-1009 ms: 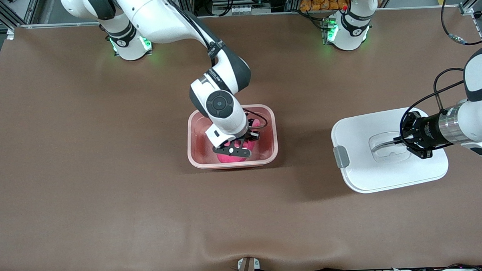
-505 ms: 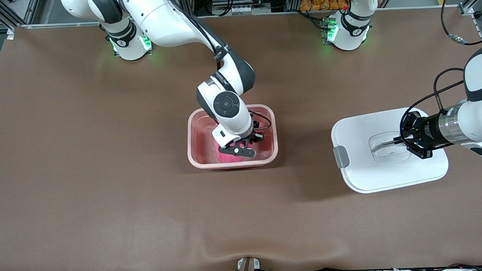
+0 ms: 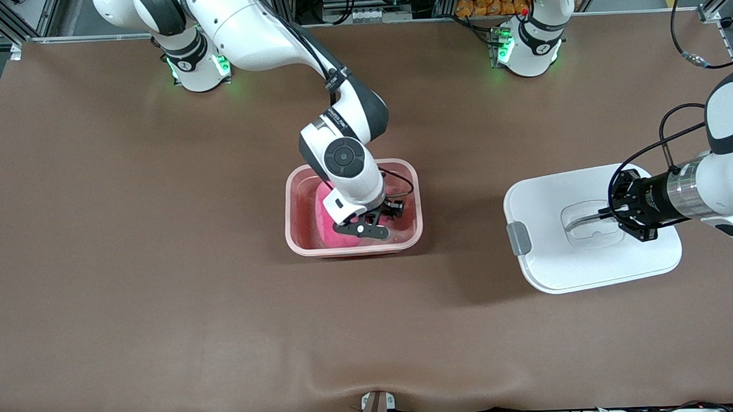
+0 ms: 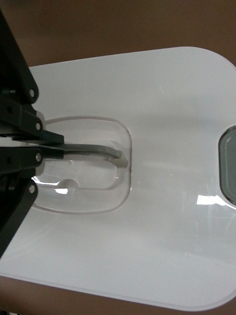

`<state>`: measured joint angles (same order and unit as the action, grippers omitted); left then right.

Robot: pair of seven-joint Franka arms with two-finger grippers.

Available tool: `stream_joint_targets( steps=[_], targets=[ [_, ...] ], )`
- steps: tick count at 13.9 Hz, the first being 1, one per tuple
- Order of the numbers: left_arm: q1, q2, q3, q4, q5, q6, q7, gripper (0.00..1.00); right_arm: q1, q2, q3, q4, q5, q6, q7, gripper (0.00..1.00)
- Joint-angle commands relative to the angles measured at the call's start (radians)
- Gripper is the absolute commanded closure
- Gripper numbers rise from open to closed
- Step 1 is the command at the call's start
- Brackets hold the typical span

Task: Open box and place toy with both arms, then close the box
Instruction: 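Lower the pink toy into the box and open the right gripper, then bring the lid over the box while the right gripper withdraws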

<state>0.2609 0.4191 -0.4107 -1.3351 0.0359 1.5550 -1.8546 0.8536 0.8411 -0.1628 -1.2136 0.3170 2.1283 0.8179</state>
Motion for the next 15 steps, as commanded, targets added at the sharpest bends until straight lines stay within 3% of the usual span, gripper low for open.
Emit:
stream_joint_targets(
  steps=[1, 8, 15],
  targets=[
    [-0.011, -0.020, 0.003, -0.003, -0.007, -0.012, -0.015, 1.00, 0.002, 0.010, -0.009, 0.034, -0.012, -0.025, 0.013, 0.00],
    [-0.130, -0.008, -0.007, -0.003, 0.010, -0.013, -0.057, 1.00, -0.018, -0.005, -0.017, 0.126, -0.012, -0.160, 0.010, 0.00],
    [-0.238, 0.036, -0.003, -0.003, 0.007, -0.027, -0.132, 1.00, -0.103, -0.088, -0.015, 0.187, -0.013, -0.326, 0.009, 0.00]
  ],
)
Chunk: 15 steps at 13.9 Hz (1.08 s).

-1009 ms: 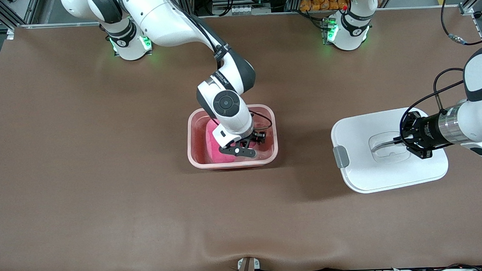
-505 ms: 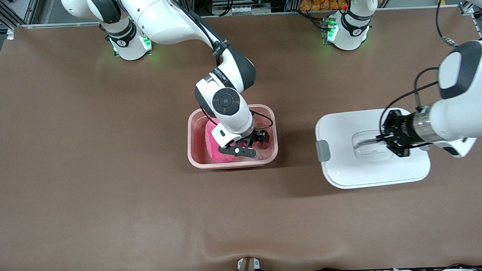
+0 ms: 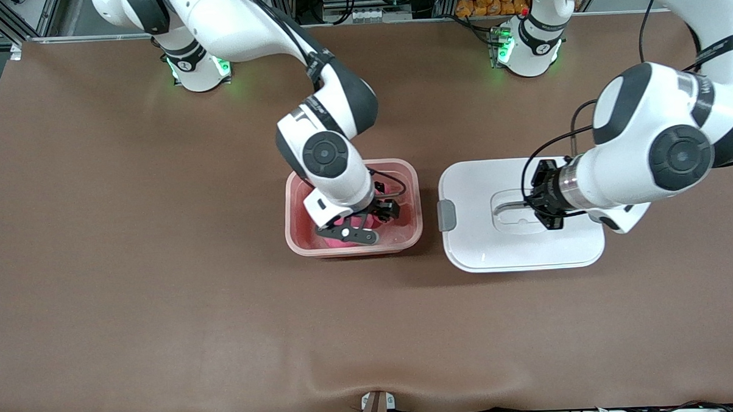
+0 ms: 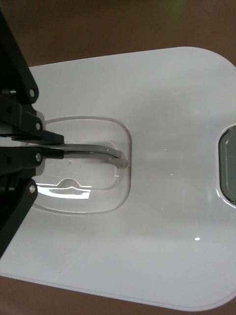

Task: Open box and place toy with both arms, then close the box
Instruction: 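Bring the lid over the box while the right gripper withdraws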

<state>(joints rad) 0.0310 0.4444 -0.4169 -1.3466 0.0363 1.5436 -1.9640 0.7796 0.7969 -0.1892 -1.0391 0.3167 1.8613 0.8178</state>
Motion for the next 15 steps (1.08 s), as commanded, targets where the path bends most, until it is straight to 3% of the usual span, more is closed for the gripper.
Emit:
stream_joint_targets(
  steps=[1, 7, 15],
  targets=[
    [-0.011, 0.016, 0.003, 0.009, 0.007, -0.016, -0.039, 1.00, -0.040, -0.067, 0.007, 0.013, -0.015, -0.077, 0.009, 0.00],
    [-0.149, 0.048, 0.004, 0.012, 0.005, 0.009, -0.193, 1.00, -0.201, -0.205, 0.005, 0.011, -0.016, -0.227, -0.101, 0.00],
    [-0.350, 0.071, 0.006, 0.021, -0.003, 0.246, -0.392, 1.00, -0.394, -0.315, 0.007, 0.011, -0.015, -0.381, -0.132, 0.00]
  ],
)
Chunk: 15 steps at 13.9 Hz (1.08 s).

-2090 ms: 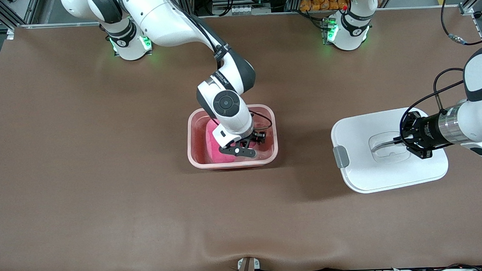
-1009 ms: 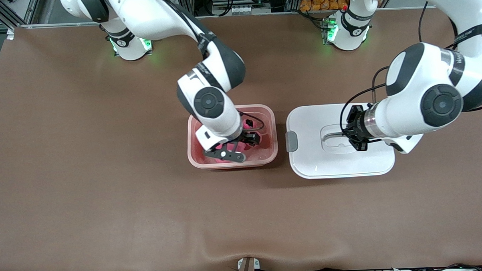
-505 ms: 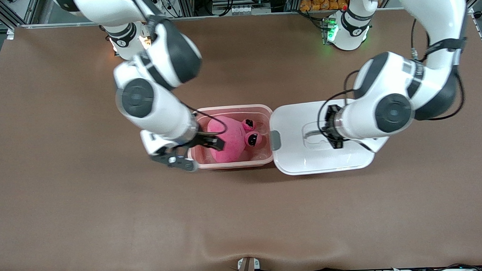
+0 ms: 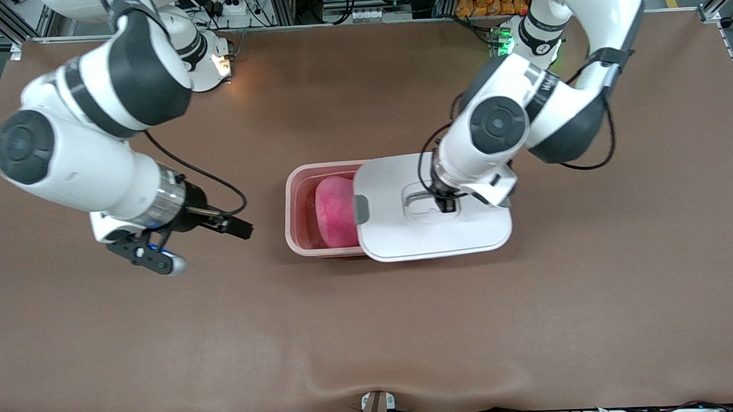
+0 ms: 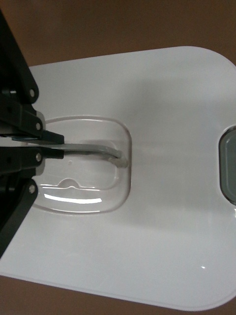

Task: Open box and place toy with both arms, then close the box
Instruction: 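Bring the lid over the box while the right gripper withdraws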

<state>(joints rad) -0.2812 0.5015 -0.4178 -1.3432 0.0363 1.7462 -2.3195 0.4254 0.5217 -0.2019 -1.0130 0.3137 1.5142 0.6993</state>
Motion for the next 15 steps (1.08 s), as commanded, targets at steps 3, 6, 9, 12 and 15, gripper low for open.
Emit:
stream_joint_targets(
  steps=[3, 6, 9, 12, 15],
  targets=[
    [-0.104, 0.081, 0.008, 0.076, -0.004, 0.062, -0.044, 1.00, -0.094, -0.078, 0.018, -0.015, -0.012, -0.101, -0.092, 0.00],
    [-0.150, 0.143, 0.007, 0.107, -0.004, 0.070, -0.056, 1.00, -0.137, -0.117, 0.016, -0.015, -0.013, -0.169, -0.150, 0.00],
    [-0.165, 0.170, 0.010, 0.145, -0.004, 0.078, -0.083, 1.00, -0.198, -0.156, 0.018, -0.016, -0.012, -0.244, -0.236, 0.00],
    [-0.167, 0.181, 0.011, 0.156, -0.004, 0.107, -0.113, 1.00, -0.249, -0.189, 0.016, -0.016, -0.012, -0.296, -0.290, 0.00],
    [-0.182, 0.187, 0.013, 0.156, -0.004, 0.124, -0.132, 1.00, -0.299, -0.227, 0.016, -0.018, -0.045, -0.336, -0.400, 0.00]
  ],
)
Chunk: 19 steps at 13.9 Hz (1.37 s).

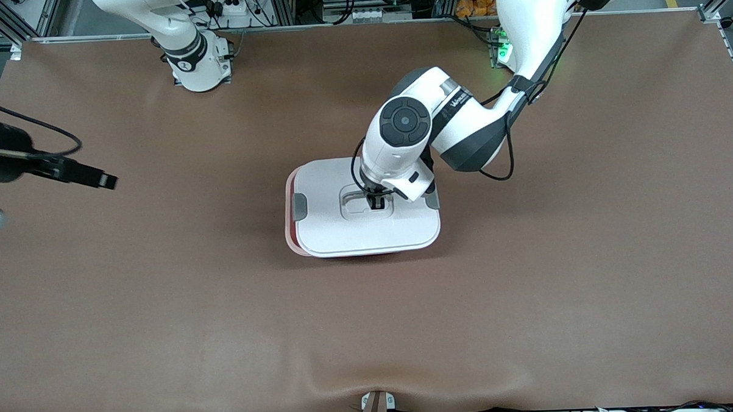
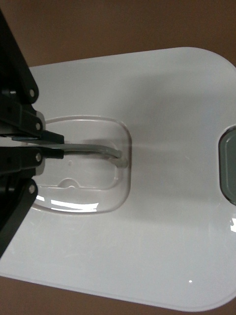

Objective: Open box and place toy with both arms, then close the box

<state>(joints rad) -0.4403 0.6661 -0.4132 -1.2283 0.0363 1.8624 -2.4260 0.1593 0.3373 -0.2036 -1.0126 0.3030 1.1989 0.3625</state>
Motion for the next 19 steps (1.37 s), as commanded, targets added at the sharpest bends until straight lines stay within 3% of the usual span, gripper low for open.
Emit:
stream_joint_targets(
  steps=[1, 9, 19],
  targets=[
    [-0.032, 0.026, 0.008, 0.041, -0.004, 0.012, -0.028, 1.00, -0.041, -0.053, 0.018, -0.020, -0.059, -0.034, -0.097, 0.00],
    [-0.087, 0.044, 0.065, 0.041, -0.004, 0.083, -0.042, 1.00, -0.081, -0.118, 0.021, -0.026, -0.238, -0.136, -0.313, 0.00],
    [-0.104, 0.061, 0.077, 0.036, -0.003, 0.098, -0.074, 1.00, -0.069, -0.188, 0.030, -0.162, -0.240, -0.064, -0.329, 0.00]
  ],
)
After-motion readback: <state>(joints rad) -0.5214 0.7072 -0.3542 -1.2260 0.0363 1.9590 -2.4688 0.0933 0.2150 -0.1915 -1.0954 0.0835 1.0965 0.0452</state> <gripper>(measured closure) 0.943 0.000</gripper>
